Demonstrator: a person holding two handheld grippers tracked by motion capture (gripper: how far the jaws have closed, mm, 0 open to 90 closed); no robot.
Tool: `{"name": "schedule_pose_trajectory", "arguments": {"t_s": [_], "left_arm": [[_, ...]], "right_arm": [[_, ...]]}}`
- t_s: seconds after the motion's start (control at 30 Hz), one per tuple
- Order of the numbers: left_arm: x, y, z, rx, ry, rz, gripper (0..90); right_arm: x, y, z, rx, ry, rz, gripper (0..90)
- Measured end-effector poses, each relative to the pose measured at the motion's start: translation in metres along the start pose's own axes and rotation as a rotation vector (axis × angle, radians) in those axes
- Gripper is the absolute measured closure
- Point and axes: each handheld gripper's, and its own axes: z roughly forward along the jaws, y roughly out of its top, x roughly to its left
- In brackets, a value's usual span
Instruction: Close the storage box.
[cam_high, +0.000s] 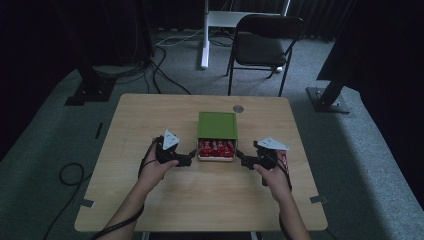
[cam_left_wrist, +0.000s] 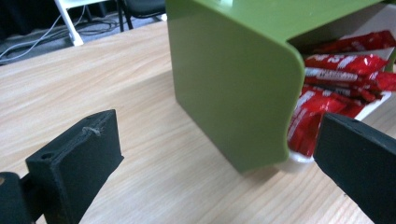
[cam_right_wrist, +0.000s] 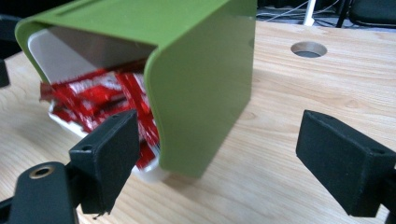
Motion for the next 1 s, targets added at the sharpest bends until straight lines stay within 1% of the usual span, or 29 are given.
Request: {"name": "schedule_pose_trajectory", "arguments": {"t_s": [0.13, 0.27, 0.37, 0.43, 0.6, 0.67, 0.83, 1.0], "left_arm": [[0.004, -0.006, -0.005, 0.002, 0.008, -0.014, 1.4], [0.006, -0.013, -0.010, 0.010, 0.015, -0.018, 1.4], [0.008, -0.016, -0.013, 0.023, 0.030, -0.018, 1.4], [0.010, -0.017, -0.017, 0.022, 0.037, -0.027, 1.4], [0.014, -0.024, -0.023, 0.032, 0.053, -0.029, 1.4], [0.015, -0.026, -0.024, 0.033, 0.055, -0.036, 1.4], [0.018, -0.032, -0.029, 0.046, 0.067, -0.046, 1.4], [0.023, -0.040, -0.033, 0.056, 0.084, -0.056, 1.4]], "right_arm": [[-0.003, -0.005, -0.006, 0.009, -0.011, -0.010, 13.1], [-0.006, -0.010, -0.013, 0.016, -0.020, -0.016, 13.1], [-0.009, -0.016, -0.016, 0.024, -0.027, -0.011, 13.1], [-0.011, -0.019, -0.018, 0.030, -0.030, 0.003, 13.1], [-0.015, -0.026, -0.023, 0.044, -0.047, -0.002, 13.1], [-0.017, -0.029, -0.026, 0.043, -0.049, 0.012, 13.1], [-0.022, -0.035, -0.033, 0.046, -0.065, 0.010, 13.1], [-0.026, -0.044, -0.040, 0.066, -0.084, 0.005, 13.2]]}}
